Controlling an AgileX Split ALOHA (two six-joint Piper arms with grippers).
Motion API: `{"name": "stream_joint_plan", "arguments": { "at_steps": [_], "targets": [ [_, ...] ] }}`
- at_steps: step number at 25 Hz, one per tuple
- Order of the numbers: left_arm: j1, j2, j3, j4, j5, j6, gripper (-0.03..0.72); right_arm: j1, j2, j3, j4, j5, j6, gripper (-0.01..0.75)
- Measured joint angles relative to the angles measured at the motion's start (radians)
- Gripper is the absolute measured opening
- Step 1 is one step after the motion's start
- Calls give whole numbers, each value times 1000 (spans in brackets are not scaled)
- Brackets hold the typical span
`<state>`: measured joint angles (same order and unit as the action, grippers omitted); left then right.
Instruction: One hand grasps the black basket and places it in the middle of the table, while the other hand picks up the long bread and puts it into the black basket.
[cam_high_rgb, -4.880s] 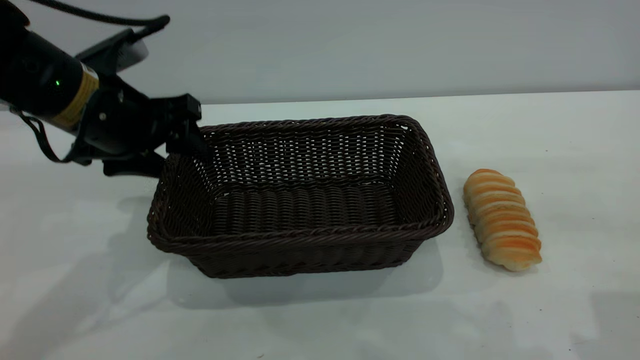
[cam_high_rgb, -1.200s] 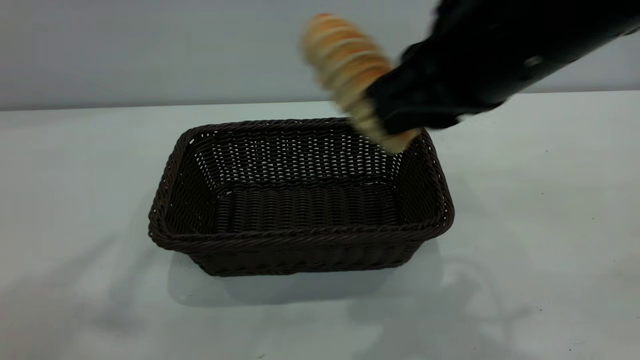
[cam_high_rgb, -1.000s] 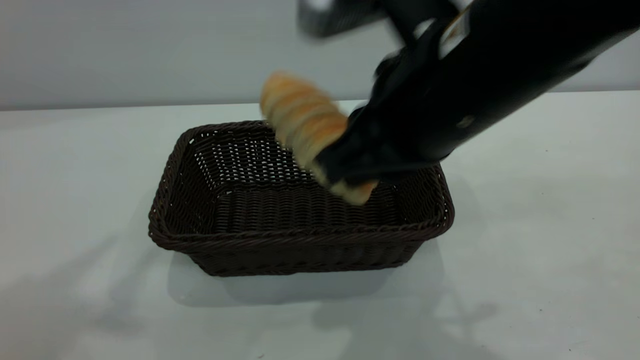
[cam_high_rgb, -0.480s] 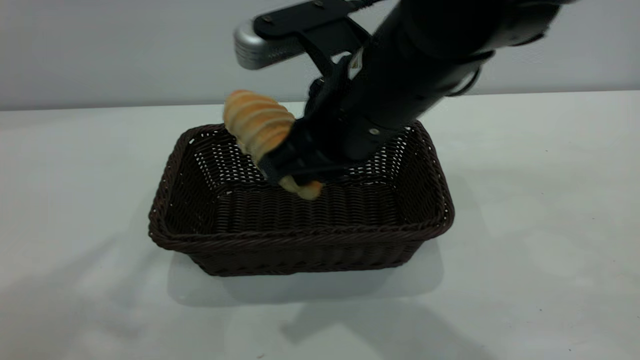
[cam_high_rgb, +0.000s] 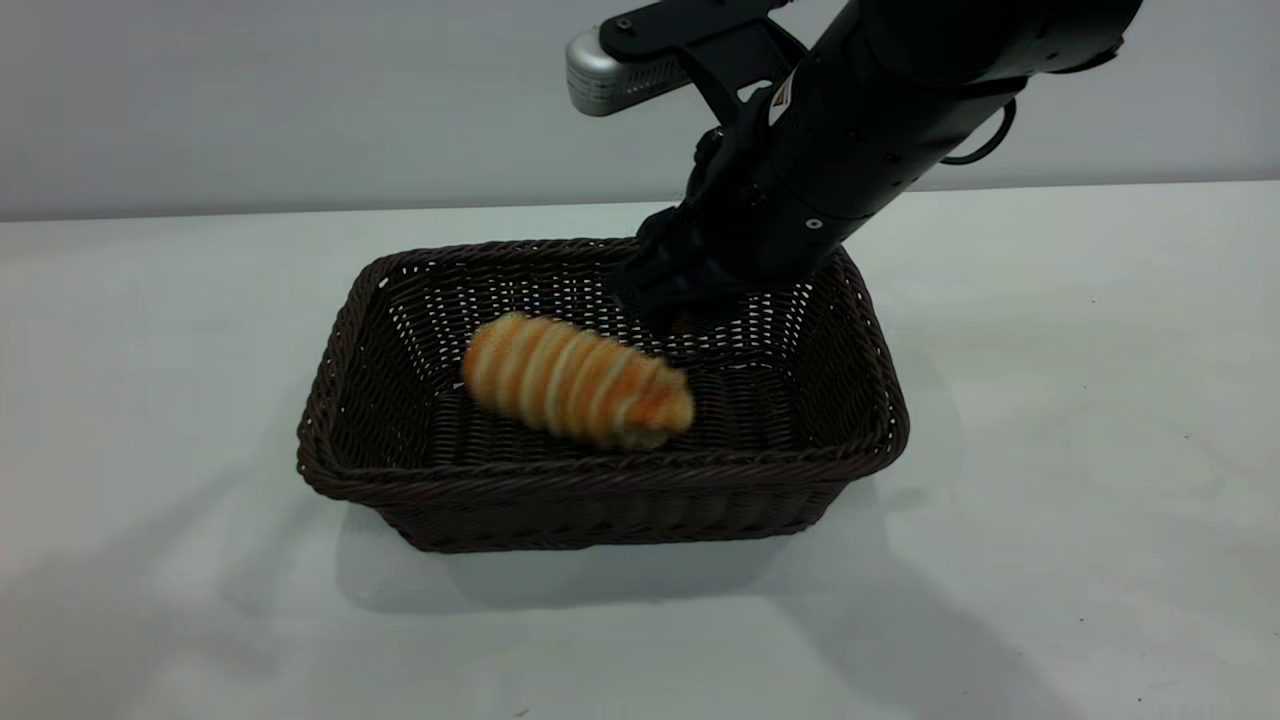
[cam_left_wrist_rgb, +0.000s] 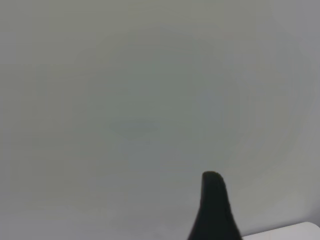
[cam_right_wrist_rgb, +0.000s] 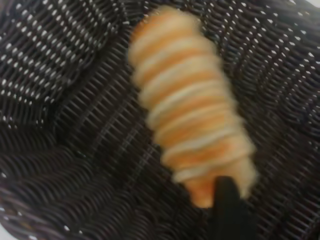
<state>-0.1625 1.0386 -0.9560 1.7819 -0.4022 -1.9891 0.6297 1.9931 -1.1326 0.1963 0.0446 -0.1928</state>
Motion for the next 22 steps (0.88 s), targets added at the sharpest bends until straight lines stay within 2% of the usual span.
{"name": "stream_joint_plan", "arguments": {
  "at_steps": [2, 4, 10, 13, 17, 22],
  "targets": [
    [0, 0, 0, 0, 0, 1, 594, 0, 0, -5, 0, 2, 0, 544],
    [0, 0, 0, 0, -6, 8, 594, 0, -5, -11, 0, 16, -3, 572],
    [0, -32, 0, 0, -8, 59, 594, 0, -173, -23, -21, 82, -15, 523],
    [0, -78, 0, 0, -1, 88, 594, 0, -325, -25, -27, 150, -15, 517],
    [0, -160, 0, 0, 19, 109, 594, 0, -498, -25, -106, 320, 28, 514],
    [0, -303, 12, 0, 20, 130, 594, 0, -678, -24, -343, 639, 215, 485]
  ]
}}
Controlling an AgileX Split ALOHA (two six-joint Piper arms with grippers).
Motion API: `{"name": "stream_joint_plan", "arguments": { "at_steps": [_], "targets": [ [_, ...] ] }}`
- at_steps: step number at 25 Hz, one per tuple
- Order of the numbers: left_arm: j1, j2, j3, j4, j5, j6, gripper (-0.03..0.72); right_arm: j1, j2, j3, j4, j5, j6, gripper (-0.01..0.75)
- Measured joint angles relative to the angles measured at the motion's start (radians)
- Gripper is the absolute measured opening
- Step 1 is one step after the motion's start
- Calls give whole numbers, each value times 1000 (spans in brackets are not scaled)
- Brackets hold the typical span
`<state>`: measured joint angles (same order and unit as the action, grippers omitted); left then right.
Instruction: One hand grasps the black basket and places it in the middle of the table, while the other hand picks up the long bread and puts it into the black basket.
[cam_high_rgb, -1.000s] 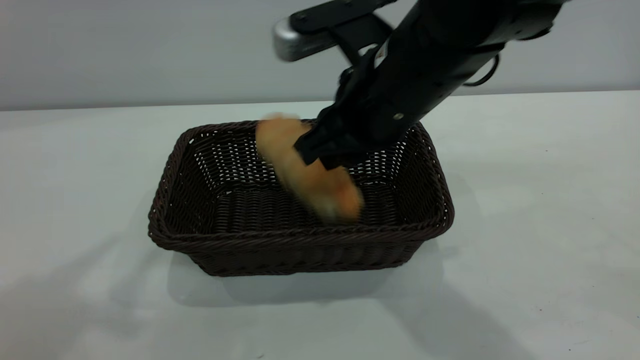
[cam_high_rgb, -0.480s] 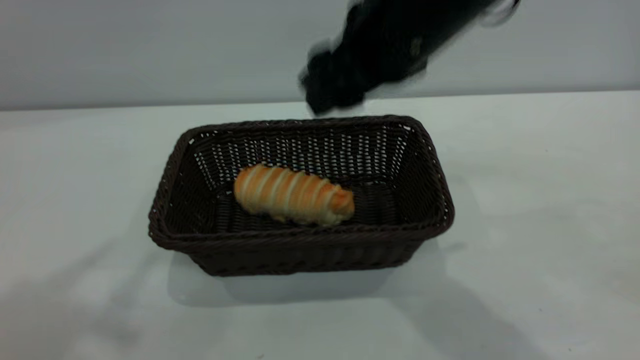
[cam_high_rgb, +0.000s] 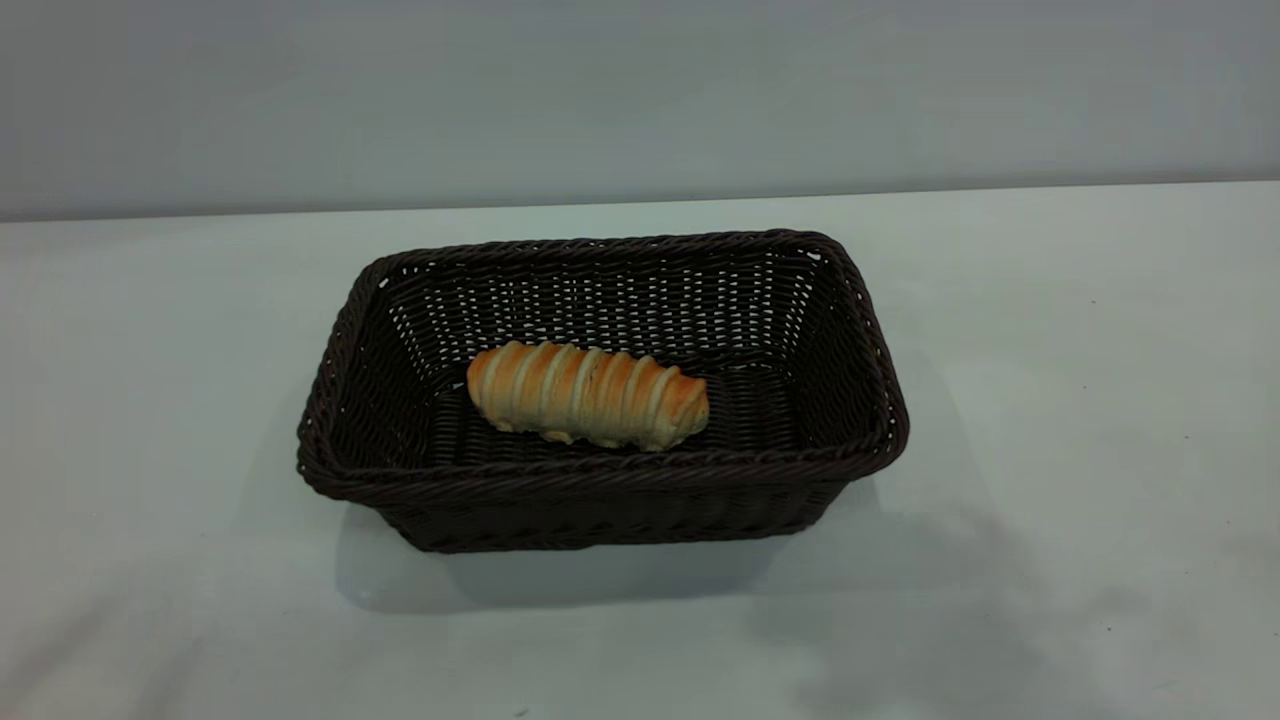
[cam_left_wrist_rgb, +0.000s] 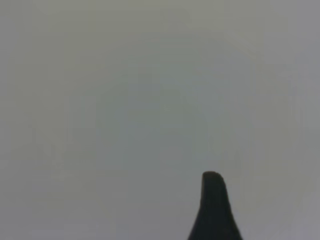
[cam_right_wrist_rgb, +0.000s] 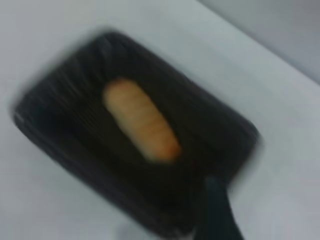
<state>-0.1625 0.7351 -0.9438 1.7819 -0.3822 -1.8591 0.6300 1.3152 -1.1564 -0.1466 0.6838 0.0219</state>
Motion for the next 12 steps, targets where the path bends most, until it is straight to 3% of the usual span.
{"name": "stream_joint_plan", "arguments": {
  "at_steps": [5, 12],
  "targets": [
    [0, -166, 89, 0, 11, 35, 594, 0, -207, 43, -79, 265, 88, 477],
    [0, -389, 314, 0, 16, 18, 594, 0, -546, 173, -64, 402, 106, 477]
  ]
}}
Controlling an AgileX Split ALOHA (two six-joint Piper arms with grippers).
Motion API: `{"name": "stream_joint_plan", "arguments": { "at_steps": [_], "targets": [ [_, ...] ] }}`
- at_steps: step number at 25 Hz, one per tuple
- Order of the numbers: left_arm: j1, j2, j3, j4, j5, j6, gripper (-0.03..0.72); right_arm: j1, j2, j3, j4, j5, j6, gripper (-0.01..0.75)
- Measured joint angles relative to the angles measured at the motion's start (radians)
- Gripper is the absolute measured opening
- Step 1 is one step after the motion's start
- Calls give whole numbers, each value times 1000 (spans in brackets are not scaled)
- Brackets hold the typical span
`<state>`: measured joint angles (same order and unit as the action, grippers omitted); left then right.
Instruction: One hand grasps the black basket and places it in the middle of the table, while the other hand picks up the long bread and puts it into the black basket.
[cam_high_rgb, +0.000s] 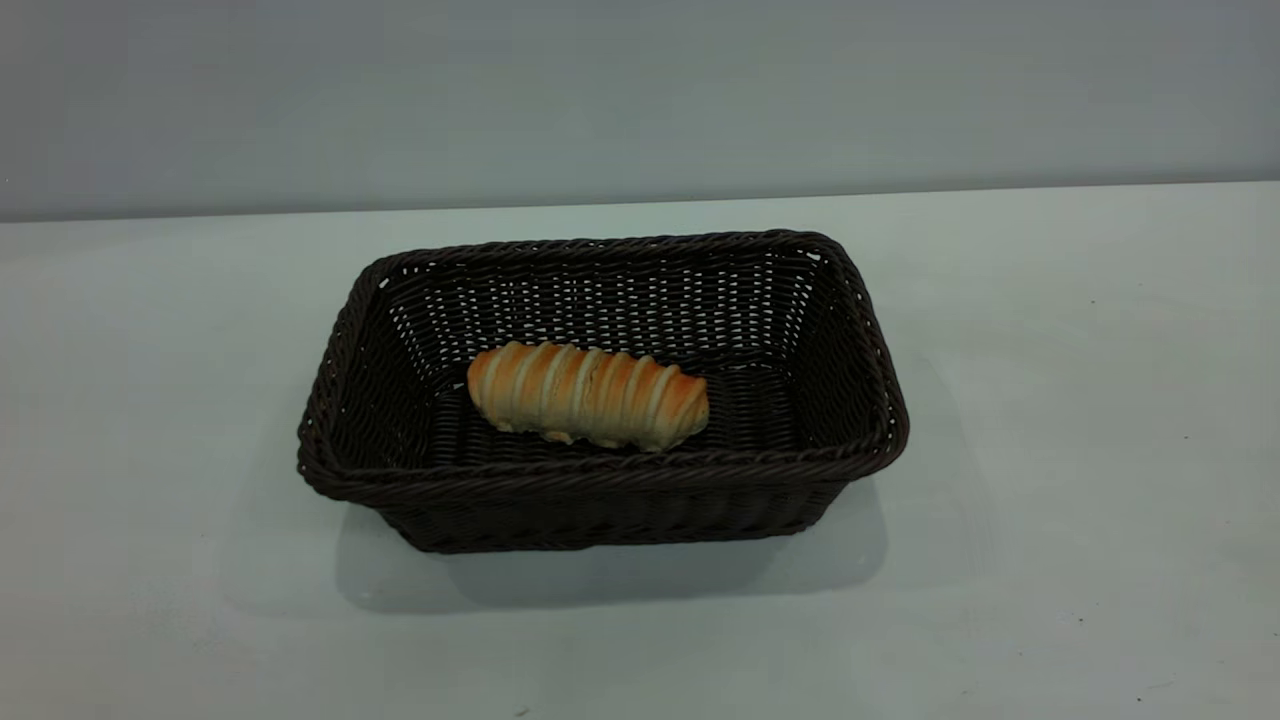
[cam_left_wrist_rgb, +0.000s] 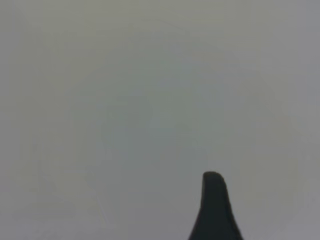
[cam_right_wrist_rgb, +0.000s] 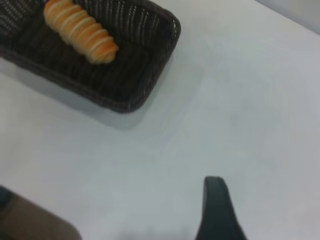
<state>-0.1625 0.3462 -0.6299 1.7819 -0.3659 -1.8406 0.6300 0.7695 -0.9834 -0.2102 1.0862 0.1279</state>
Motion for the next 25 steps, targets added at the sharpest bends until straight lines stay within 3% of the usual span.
{"name": "stream_joint_plan", "arguments": {
  "at_steps": [13, 25],
  "targets": [
    [0, -107, 202, 0, 27, -60, 594, 0, -407, 374, 128, 29, 2, 477],
    [0, -107, 210, 0, 23, -55, 594, 0, -626, 495, 130, 30, 14, 477]
  ]
}}
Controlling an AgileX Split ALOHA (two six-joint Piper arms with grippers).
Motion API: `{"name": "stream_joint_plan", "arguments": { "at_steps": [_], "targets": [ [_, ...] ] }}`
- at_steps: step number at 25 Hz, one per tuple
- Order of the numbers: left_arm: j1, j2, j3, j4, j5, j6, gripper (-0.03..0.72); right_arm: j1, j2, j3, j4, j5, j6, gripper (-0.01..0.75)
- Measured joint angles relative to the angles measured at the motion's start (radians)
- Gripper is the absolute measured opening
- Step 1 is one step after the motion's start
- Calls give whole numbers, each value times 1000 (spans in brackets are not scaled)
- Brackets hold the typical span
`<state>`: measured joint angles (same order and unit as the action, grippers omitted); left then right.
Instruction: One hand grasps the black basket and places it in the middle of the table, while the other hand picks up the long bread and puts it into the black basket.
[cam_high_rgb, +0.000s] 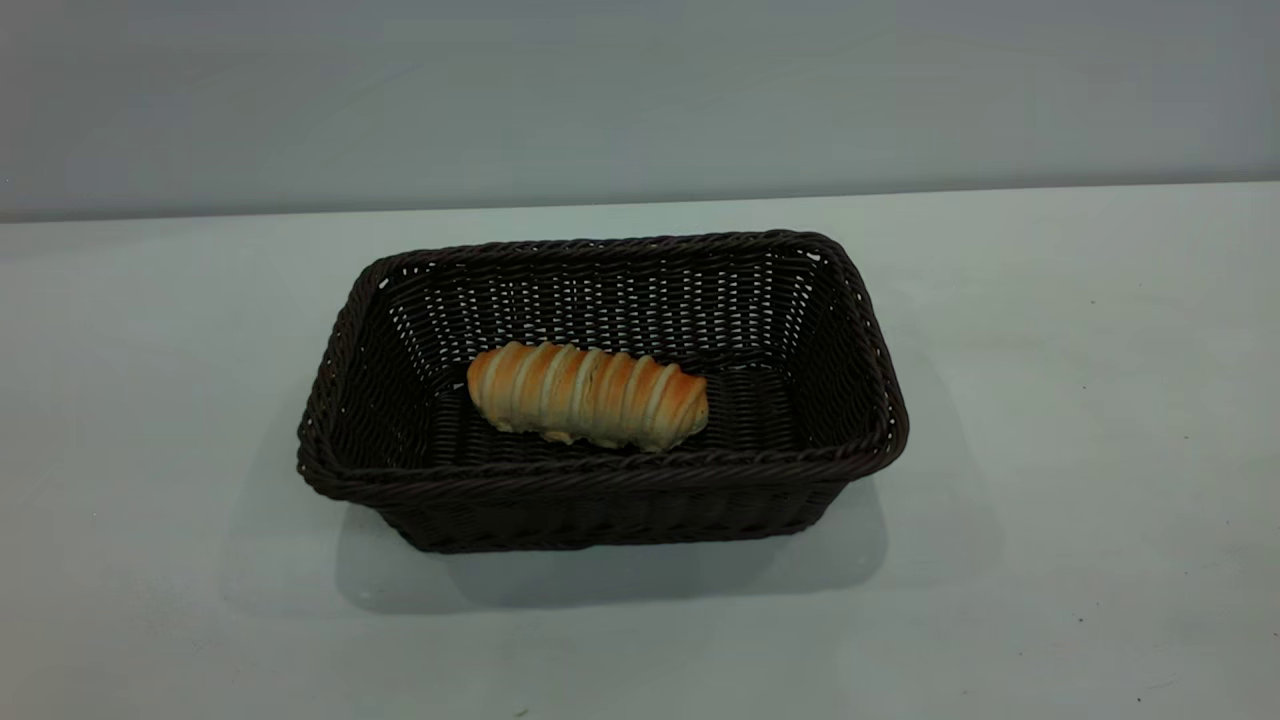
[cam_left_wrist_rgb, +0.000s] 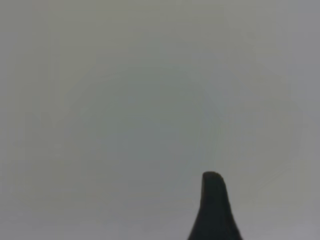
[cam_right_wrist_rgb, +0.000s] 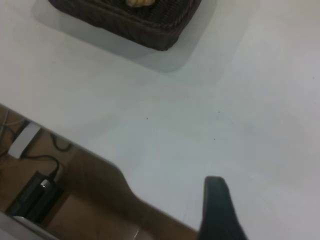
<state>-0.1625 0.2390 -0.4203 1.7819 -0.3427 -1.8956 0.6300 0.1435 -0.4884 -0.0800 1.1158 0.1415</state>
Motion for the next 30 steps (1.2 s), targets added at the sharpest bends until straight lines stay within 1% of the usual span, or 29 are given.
{"name": "stream_joint_plan", "arguments": {
  "at_steps": [5, 7, 8, 12, 13, 14, 15, 16, 19, 21, 23, 28, 30],
  "targets": [
    [0, 0, 24, 0, -23, -42, 586, 0, -18, 8, 1, 3, 0, 477],
    [0, 0, 50, 0, -54, -48, 580, 0, -18, 8, 1, 3, 0, 477],
    [0, 0, 56, 0, -96, -54, 578, 0, -18, 8, 1, 3, 0, 477],
    [0, 0, 63, 0, -353, -117, 574, 0, -18, 8, 1, 3, 0, 469],
    [-1, 0, 63, 0, -391, -124, 574, 0, -18, 8, 1, 3, 0, 466],
    [-1, 0, 63, 0, -400, -125, 574, 0, -18, 8, 1, 3, 0, 463],
    [-1, 0, 63, 0, -386, -122, 574, 0, -18, 8, 1, 3, 0, 463],
    [-1, 0, 63, 0, -343, -118, 573, 0, -18, 8, 1, 3, 0, 463],
    [-1, 0, 63, 0, -163, -109, 573, 0, -18, 8, 1, 3, 0, 461],
    [-1, 0, 63, 0, -78, -109, 573, 0, -18, 8, 1, 3, 0, 461],
    [-1, 0, 63, -3, -48, -114, 573, 0, -18, 8, 1, 3, 0, 461],
    [-1, 0, 63, -6, -42, -184, 573, 0, -18, 8, 1, 3, 0, 459],
    [-1, 0, 63, -4, 17, -160, 573, 0, -18, 8, 1, 3, 0, 460]
  ]
}}
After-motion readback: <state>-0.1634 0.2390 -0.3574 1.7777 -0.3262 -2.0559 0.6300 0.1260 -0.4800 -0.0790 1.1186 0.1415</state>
